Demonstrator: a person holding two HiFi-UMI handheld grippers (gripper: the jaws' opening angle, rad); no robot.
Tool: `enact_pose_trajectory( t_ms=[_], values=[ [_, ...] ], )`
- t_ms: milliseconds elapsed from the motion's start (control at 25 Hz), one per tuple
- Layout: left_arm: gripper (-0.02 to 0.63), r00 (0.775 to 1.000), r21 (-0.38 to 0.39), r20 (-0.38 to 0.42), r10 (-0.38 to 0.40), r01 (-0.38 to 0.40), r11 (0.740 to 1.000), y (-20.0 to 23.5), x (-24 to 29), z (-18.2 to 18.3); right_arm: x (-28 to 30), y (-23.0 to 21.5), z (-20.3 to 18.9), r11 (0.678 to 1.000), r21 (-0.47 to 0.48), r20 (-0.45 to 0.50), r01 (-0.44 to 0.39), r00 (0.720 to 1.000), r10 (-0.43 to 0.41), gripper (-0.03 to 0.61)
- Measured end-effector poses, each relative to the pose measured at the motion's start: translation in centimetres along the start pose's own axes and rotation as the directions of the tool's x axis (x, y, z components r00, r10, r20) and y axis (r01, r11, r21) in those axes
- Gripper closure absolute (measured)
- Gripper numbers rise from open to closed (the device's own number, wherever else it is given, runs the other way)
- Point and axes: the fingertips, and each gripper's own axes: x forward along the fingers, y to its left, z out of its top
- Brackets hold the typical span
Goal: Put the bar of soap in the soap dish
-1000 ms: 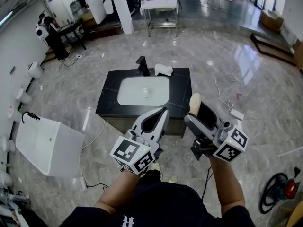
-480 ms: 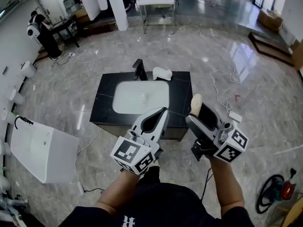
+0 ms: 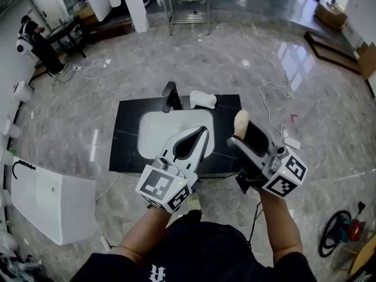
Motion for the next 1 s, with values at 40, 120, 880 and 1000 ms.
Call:
enact_pose_trajectory(
  t_ms=[40,120,880,1000],
  values=[
    [0.606,1.000,0.000,0.000,-0.006,0.006,1.000,0.9,0.4,0.2,1.0,-0.6,-0.1,1.000,-0.007,-0.003,0.005,1.000,-0.005,0.299],
    [0.606,1.000,0.003,0.001,-0.016,0.016,1.000,2.6,1.1,0.3,2.6,-1.8,-0.5,1.000,-0.026,-0.008,0.014,1.000,-0.014,0.299],
    [0.606,0.998,-0.019,-0.016,0.065,-0.065,0.998,10.9,9.4,-3.2,7.9,-14.4,-3.0,0.996,-0.091,-0.149,0.020,0.988,-0.033,0.299],
    [0.606,0.992,-0.016,-0.022,0.124,-0.124,0.992,12.7,11.2,-4.5,9.1,-18.2,-3.4,0.994,-0.106,-0.199,-0.009,0.980,-0.012,0.299]
  ],
)
